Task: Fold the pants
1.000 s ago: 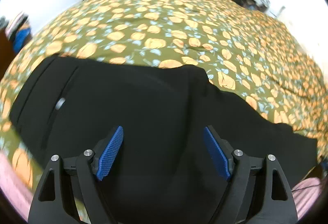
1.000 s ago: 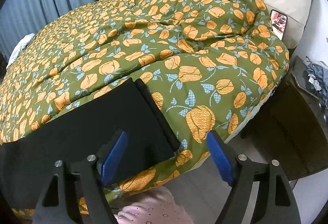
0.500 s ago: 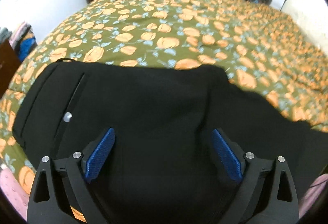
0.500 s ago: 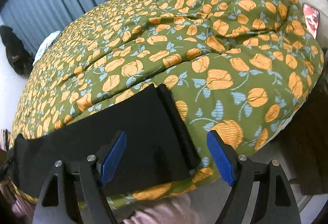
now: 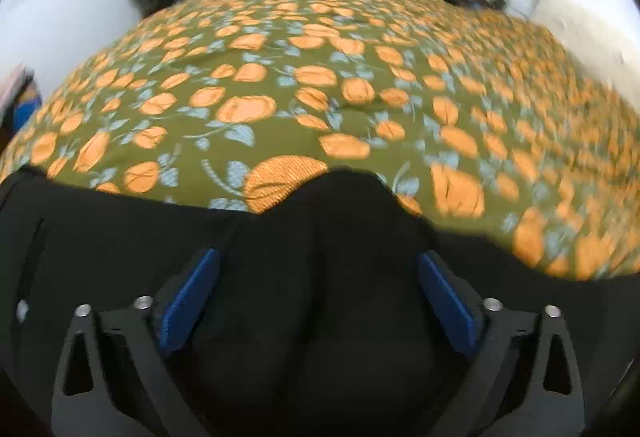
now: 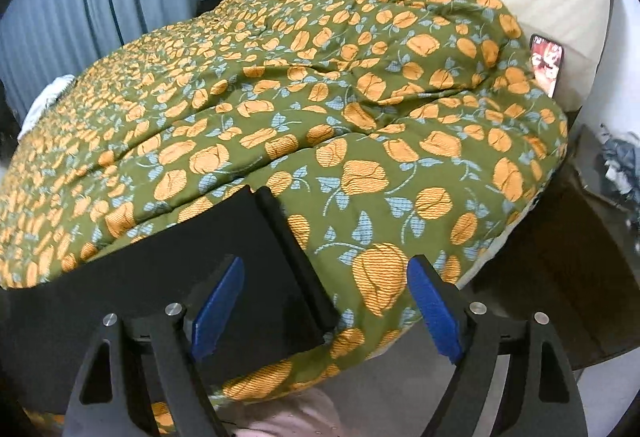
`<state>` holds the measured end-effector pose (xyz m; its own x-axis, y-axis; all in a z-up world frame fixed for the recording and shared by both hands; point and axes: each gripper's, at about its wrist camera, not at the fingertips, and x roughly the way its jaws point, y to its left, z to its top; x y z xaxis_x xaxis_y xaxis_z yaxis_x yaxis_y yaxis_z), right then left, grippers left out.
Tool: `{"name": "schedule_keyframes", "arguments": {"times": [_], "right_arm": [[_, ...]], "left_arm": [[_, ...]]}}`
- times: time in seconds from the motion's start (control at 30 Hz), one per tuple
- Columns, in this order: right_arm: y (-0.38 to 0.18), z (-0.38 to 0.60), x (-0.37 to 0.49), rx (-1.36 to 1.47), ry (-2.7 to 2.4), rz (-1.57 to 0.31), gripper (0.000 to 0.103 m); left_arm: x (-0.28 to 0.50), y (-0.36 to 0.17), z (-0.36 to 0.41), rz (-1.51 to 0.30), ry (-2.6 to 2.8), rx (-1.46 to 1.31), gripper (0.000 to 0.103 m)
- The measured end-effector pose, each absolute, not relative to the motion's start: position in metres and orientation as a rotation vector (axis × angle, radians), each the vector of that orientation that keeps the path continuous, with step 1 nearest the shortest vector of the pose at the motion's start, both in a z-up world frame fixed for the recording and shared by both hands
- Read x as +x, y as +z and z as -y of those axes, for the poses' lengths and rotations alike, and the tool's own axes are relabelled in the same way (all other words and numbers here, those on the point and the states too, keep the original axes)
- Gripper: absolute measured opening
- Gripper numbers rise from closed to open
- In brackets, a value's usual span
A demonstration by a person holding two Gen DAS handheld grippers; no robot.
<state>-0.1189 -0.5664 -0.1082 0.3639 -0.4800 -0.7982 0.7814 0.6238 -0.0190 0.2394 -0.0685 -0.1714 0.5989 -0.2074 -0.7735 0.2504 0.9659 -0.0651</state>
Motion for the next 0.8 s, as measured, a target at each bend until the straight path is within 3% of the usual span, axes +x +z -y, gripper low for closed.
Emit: {"name": "schedule_keyframes", "arguments": {"times": [0.2, 0.8], "right_arm": [[-0.108, 0.559, -0.103, 0.326, -0.829, -0.903, 0.086], [-0.108, 0.559, -0.101, 0.355, -0.813, -0.893, 0.086]], "left_arm": [[0.234, -0.175, 0.089, -0.853, -0.197, 0.19, 0.103], [0.232, -0.177, 0.086, -0.856, -0.188, 0.203, 0.103]]}}
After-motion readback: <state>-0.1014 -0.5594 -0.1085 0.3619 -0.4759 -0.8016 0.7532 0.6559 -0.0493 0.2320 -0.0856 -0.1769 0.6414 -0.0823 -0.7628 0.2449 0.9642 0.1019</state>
